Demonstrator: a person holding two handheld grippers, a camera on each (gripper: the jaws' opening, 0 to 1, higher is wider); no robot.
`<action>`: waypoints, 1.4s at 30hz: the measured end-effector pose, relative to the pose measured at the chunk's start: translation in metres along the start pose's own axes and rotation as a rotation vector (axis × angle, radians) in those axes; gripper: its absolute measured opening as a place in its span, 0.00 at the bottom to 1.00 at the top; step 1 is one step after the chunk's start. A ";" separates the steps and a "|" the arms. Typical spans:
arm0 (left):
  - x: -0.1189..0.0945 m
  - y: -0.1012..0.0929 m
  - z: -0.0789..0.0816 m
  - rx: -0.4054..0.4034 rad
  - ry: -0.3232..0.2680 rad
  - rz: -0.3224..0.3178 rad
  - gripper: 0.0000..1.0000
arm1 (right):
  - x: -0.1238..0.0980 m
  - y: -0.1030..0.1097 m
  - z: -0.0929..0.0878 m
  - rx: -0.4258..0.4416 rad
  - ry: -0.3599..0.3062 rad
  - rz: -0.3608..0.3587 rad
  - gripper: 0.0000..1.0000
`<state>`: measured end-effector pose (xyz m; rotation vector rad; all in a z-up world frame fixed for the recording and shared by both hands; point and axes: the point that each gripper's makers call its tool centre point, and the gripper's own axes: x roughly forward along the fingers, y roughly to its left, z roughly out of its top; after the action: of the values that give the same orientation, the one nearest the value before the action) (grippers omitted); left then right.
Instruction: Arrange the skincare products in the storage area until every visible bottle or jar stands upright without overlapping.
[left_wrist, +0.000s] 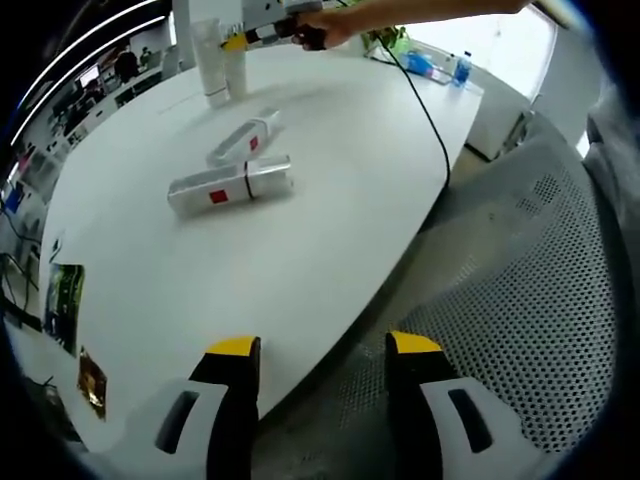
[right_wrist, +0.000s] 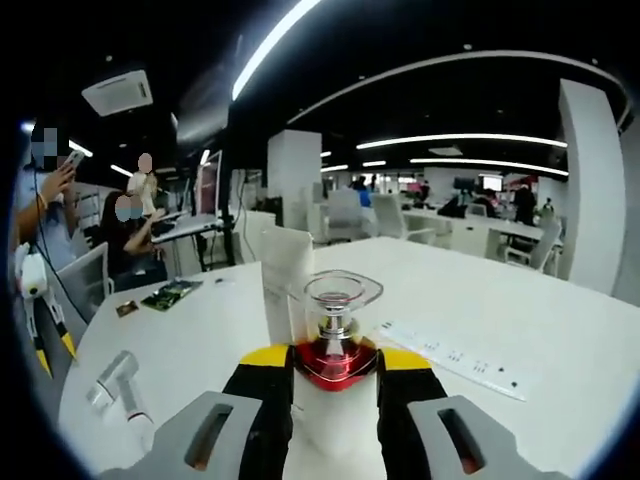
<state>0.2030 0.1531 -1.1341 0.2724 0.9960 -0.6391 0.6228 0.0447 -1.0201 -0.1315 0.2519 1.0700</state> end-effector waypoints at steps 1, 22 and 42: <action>0.000 0.000 0.000 0.001 0.000 0.000 0.45 | 0.000 -0.001 0.000 0.003 0.002 -0.002 0.27; -0.020 0.005 0.039 -0.221 -0.198 -0.083 0.40 | -0.125 0.068 0.132 0.233 -0.253 -0.069 0.56; -0.058 -0.017 0.105 -0.598 -0.514 -0.402 0.50 | -0.221 0.134 0.318 0.064 -0.486 0.011 0.87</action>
<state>0.2428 0.1099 -1.0282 -0.6083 0.6991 -0.6931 0.4489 -0.0067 -0.6528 0.1880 -0.1512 1.0709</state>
